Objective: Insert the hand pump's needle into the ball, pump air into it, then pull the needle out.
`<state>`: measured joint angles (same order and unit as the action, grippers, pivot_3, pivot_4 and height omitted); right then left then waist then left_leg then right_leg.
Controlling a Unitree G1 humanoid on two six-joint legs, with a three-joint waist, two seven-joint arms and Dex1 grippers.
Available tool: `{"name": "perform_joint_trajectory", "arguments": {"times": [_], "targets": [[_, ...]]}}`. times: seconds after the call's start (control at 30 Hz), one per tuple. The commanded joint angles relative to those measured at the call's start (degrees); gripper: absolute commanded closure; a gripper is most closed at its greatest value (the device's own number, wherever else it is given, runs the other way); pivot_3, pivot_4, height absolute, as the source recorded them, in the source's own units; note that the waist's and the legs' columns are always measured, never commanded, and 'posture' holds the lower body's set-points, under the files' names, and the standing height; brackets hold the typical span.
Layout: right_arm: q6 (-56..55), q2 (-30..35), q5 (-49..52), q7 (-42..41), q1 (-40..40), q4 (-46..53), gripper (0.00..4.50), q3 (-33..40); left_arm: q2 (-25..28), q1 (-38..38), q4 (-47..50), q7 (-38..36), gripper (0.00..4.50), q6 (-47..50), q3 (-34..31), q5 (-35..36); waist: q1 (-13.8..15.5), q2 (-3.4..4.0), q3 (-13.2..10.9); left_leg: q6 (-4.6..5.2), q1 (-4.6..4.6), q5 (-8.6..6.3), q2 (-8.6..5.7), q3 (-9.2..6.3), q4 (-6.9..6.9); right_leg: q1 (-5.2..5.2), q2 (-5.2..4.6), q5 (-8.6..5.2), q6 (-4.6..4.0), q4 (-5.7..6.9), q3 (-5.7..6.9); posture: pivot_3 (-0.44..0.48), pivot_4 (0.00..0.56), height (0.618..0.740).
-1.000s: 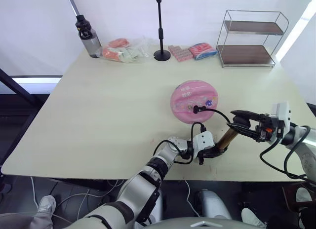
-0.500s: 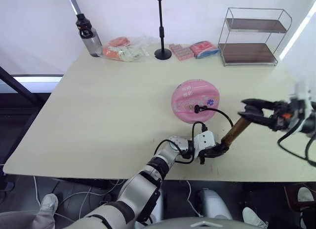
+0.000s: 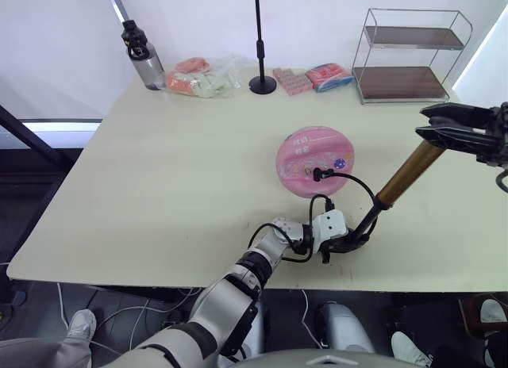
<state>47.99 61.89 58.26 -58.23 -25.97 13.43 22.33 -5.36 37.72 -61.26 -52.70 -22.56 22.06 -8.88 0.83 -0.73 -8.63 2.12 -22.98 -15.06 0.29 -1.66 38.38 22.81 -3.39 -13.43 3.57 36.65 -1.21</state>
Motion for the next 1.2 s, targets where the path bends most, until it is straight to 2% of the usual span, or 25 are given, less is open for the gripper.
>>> {"name": "perform_joint_trajectory", "arguments": {"times": [0.03, 0.23, 0.53, 0.9, 1.03, 1.2], "targets": [[-1.9, 0.7, 0.2, -0.2, -1.5, 1.2, 2.75, 4.3, 1.5, -2.2, -3.8, -0.1, 3.42, 2.0, 1.7, -2.9, 0.0, 0.0, 0.0, 0.0, 0.0, 0.0, -0.01, 0.01, 0.0, 0.0, -0.02, 0.0, 0.0, 0.0, 0.0, 0.0, 0.15, 0.74], [-6.3, -3.7, -5.2, -0.3, 5.2, 3.9, 2.75, 0.5, 1.3, -2.3, -3.8, 0.0, 3.42, 1.9, 1.8, -3.0, -0.1, -0.04, 0.0, 0.0, 0.12, 0.0, -0.01, -0.01, -0.02, -0.11, -0.01, 0.0, 0.02, 0.0, 0.07, 0.0, 0.15, 0.74], [-20.6, -12.0, -18.7, -2.0, 16.8, 4.4, 2.75, -9.0, 1.3, -2.6, -3.7, 0.3, 3.42, 1.9, 1.8, -3.1, -0.1, -0.4, 0.3, 0.0, 0.25, 0.0, 0.01, -0.12, 0.01, -0.24, 0.24, -0.02, 0.0, 0.02, 0.05, 0.0, 0.15, 0.74], [-32.0, -20.8, -29.3, 1.2, 24.0, 2.1, 2.75, -17.2, 1.3, -2.8, -3.7, 0.4, 3.42, 2.0, 1.6, -3.2, -0.1, -0.46, 0.4, 0.0, 0.3, 0.0, 0.0, -0.15, 0.01, -0.26, 0.3, -0.03, -0.02, 0.03, 0.06, 0.0, 0.15, 0.74], [-32.7, -21.3, -29.1, 1.7, 24.8, 1.7, 2.75, -15.8, 1.4, -2.7, -3.8, 0.3, 3.42, 2.0, 1.5, -3.2, -0.2, -0.44, 0.5, 0.0, 0.33, 0.0, -0.01, -0.12, 0.01, -0.27, 0.3, -0.03, -0.02, 0.04, 0.04, 0.0, 0.15, 0.74], [-29.9, -19.7, -22.5, 0.0, 21.6, 2.8, 2.75, -10.2, 1.5, -2.7, -3.8, 0.2, 3.42, 2.0, 1.5, -3.3, -0.1, -0.43, 0.5, 0.0, 0.34, 0.0, 0.01, -0.13, 0.01, -0.27, 0.29, -0.03, -0.04, 0.04, 0.05, 0.0, 0.15, 0.74]]}}
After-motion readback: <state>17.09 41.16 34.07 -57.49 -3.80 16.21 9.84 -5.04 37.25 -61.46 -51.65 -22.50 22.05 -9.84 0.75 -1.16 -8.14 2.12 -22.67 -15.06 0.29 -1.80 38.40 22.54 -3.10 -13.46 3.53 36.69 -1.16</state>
